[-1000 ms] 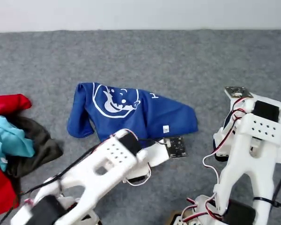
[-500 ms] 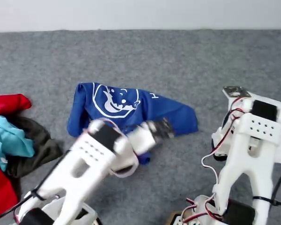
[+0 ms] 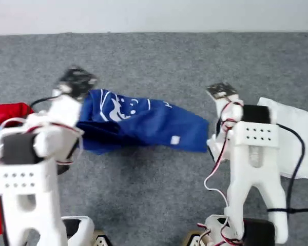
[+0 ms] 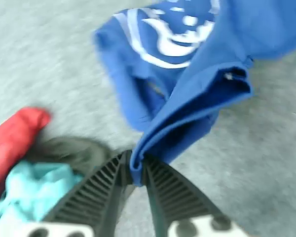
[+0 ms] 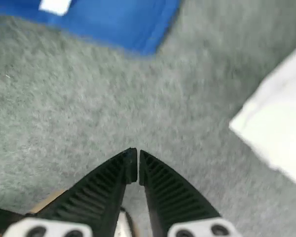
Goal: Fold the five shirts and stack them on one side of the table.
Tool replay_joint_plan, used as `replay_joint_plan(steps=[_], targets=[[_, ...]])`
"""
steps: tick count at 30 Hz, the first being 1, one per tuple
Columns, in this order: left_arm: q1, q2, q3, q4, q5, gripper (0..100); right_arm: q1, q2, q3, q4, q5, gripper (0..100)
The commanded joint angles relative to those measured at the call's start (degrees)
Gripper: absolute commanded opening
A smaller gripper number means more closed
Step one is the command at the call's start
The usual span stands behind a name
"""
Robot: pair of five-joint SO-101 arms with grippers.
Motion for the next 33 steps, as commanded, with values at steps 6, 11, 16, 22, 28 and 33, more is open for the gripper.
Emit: replay_joint_plan(steps=[6,11,16,22,28,33], targets=[[-13.8,-4.0,-2.1,1.1,-0.1,1,-7.5,11.4,-2.7,-4.6,7.7,19.8],[-14.0,-3.9,-1.5,0.1,0.0,1,-18.1,18.0,-7.5,-1.8,7.6,20.1],[-14.2,-3.9,3.9,-3.4,0.0,1,-26.2,23.7,-10.6,-1.7,7.5,20.2],[-14.2,-4.3,7.1,-4.9,0.0,1,-32.7,32.2,-15.9,-2.0,5.2,23.1],[-14.2,-4.0,7.2,-4.9,-0.1,1,-36.3,39.3,-20.5,-1.5,3.0,26.1],[-14.2,-4.0,7.2,-5.1,-0.1,1,-38.3,44.8,-20.7,-3.1,2.6,26.1]])
